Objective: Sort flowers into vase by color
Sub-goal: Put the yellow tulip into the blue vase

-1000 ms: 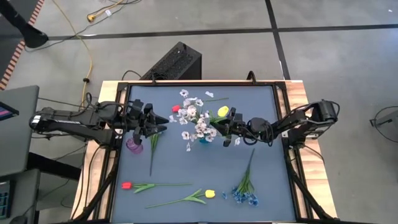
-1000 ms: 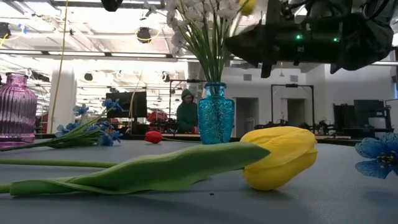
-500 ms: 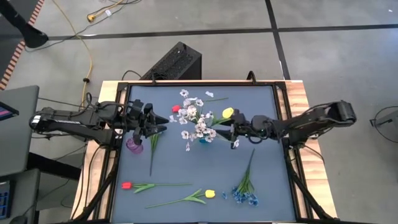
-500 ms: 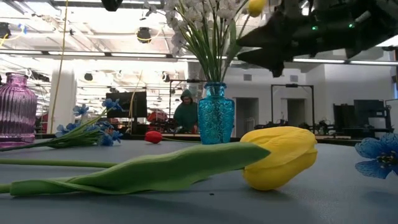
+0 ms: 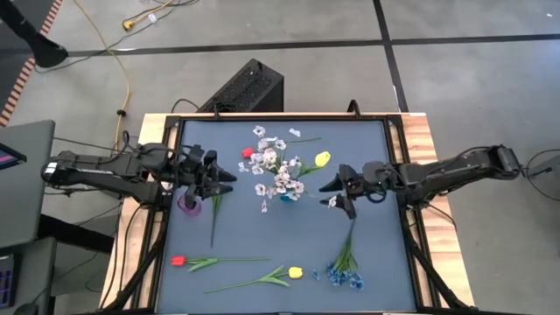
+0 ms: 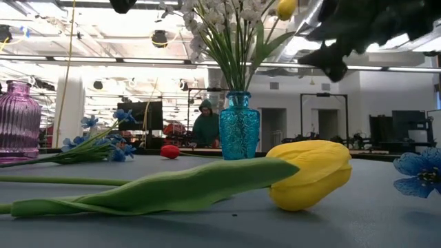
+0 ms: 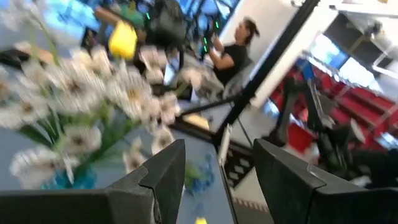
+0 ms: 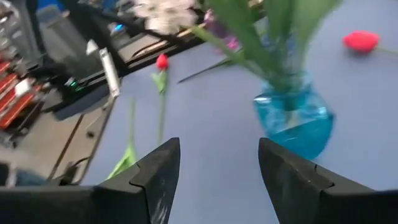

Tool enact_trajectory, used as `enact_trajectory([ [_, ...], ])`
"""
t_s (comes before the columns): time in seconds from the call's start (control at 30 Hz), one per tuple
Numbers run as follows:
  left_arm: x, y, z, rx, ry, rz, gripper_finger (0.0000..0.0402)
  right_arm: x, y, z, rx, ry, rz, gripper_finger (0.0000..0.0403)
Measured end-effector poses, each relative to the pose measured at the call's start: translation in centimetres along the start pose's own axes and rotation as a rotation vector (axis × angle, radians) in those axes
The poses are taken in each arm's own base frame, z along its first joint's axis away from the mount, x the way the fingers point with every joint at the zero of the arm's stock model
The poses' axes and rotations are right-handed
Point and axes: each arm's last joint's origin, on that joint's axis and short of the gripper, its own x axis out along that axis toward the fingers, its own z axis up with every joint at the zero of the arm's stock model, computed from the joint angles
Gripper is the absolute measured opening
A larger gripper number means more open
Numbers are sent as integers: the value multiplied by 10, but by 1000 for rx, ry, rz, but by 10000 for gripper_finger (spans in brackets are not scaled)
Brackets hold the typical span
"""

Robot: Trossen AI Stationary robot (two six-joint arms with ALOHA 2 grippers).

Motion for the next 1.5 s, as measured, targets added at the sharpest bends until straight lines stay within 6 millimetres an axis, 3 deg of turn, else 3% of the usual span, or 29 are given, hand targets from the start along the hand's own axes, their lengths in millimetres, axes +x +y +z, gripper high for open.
enact_trajectory([
  [0.23,-1,0,-18,-57,226,-54,177,-7,40,15,69,125,38,244],
  [0.47,3,-10,-37,-18,356,-86,177,-13,75,10,281,219,36,244],
  [0.6,19,-20,-50,-16,416,-144,177,-12,102,1,348,247,75,244],
  [0.77,45,-39,-81,-51,510,-195,177,-12,141,-17,274,317,138,244],
  [0.93,65,-58,-117,-77,526,-105,177,-10,174,-33,211,352,181,244],
  [1.1,77,-82,-169,-116,592,-82,177,-3,206,-55,87,363,215,244],
  [1.27,87,-101,-215,-146,610,17,177,7,223,-80,11,410,204,244],
  [1.5,119,-124,-242,43,597,70,177,16,237,-93,1,435,203,244],
])
